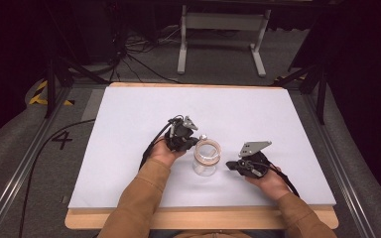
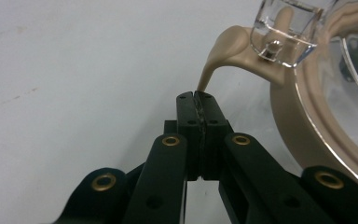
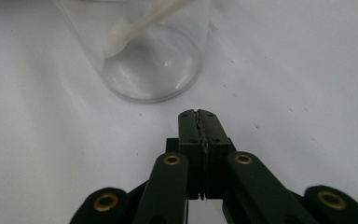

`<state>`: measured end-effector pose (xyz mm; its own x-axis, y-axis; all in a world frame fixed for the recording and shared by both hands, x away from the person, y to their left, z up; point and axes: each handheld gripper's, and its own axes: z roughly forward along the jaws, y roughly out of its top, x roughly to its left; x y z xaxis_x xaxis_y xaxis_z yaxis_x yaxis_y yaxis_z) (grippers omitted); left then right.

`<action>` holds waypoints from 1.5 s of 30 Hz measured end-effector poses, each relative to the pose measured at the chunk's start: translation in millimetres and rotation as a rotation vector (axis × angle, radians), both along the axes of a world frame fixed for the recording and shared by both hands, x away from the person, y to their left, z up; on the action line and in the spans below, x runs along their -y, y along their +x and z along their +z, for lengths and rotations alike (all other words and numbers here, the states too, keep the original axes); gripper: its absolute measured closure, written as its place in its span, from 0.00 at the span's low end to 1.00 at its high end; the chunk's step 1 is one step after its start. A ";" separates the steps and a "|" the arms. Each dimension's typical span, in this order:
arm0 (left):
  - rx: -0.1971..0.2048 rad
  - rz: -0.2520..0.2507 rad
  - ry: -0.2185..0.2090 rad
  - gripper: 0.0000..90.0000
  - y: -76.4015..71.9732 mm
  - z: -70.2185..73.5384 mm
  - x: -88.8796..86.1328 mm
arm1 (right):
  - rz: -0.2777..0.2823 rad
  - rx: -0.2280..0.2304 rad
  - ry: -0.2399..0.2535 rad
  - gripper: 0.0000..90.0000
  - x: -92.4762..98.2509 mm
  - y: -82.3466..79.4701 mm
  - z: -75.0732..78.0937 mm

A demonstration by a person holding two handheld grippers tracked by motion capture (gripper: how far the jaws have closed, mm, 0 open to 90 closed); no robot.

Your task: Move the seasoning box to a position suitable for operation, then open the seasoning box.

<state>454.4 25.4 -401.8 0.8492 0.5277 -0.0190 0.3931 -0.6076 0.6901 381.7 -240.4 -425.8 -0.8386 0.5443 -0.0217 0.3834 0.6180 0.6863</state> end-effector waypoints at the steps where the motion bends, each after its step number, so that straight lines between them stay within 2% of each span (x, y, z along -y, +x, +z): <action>1: -0.006 -0.009 -0.006 1.00 1.0 0.2 2.4 | -0.005 0.001 0.002 0.99 2.1 -0.9 0.1; 5: -0.002 -0.033 -0.001 1.00 2.3 -0.6 8.4 | -0.024 0.001 0.004 0.99 7.7 -4.0 0.3; 6: -0.010 -0.045 -0.030 1.00 3.5 -1.4 9.1 | -0.026 0.002 0.005 0.99 8.5 -4.4 0.5; 9: -0.023 -0.046 -0.044 1.00 4.9 -1.2 6.6 | -0.028 0.003 0.008 0.99 8.9 -4.6 1.0; 10: -0.020 -0.032 -0.064 1.00 5.1 -2.1 5.7 | -0.028 0.002 0.010 0.99 8.5 -4.6 1.0; 12: -0.021 -0.008 -0.059 1.00 6.1 1.0 0.7 | -0.023 0.006 0.007 0.99 8.0 -4.4 0.7; 16: -0.009 0.011 -0.110 1.00 4.2 11.8 -8.9 | -0.035 0.027 -0.009 0.99 10.8 -4.3 3.6; 18: 0.007 0.025 -0.168 0.95 2.6 21.1 -13.2 | -0.064 0.028 0.008 0.99 15.6 -2.5 6.0; 19: -0.004 0.038 -0.230 0.93 1.4 25.6 -15.5 | -0.073 0.028 0.018 0.98 17.9 -1.7 7.0; 21: -0.011 0.044 -0.313 0.98 0.3 30.4 -19.3 | -0.088 0.028 0.039 0.99 22.3 -1.1 9.2; 25: -0.009 0.035 -0.373 1.00 0.4 32.5 -21.8 | -0.093 0.033 0.057 0.99 24.8 -2.9 10.7; 29: -0.016 -0.013 -0.410 1.00 -1.6 34.5 -19.5 | -0.075 0.048 0.059 0.99 22.9 -6.5 13.2; 30: -0.015 -0.035 -0.419 1.00 -3.7 36.3 -18.4 | -0.067 0.053 0.065 0.99 21.9 -7.6 14.2; 32: 0.023 -0.069 -0.408 1.00 -7.8 40.8 -15.3 | -0.046 0.066 0.075 0.99 18.4 -11.0 17.6; 35: 0.048 -0.094 -0.366 1.00 -8.6 41.0 -12.6 | -0.014 0.088 0.085 0.99 10.9 -17.7 23.7; 38: -0.008 -0.093 -0.409 1.00 -1.3 32.1 -14.3 | 0.022 0.098 0.088 0.99 3.3 -23.9 27.7; 39: -0.014 -0.087 -0.423 1.00 0.3 29.6 -14.2 | 0.029 0.098 0.089 0.99 1.5 -25.5 28.5; 42: -0.021 -0.083 -0.403 1.00 2.3 26.0 -13.5 | 0.046 0.110 0.092 0.99 -2.6 -30.3 31.4; 43: -0.006 -0.089 -0.403 1.00 2.5 25.6 -11.7 | 0.051 0.114 0.096 0.99 -3.9 -32.3 32.8; 44: -0.010 -0.091 -0.399 1.00 1.8 25.7 -10.4 | 0.059 0.122 0.100 0.99 -5.4 -34.3 34.2; 45: 0.002 -0.099 -0.380 1.00 1.9 25.8 -8.7 | 0.067 0.129 0.101 0.99 -6.6 -35.7 35.1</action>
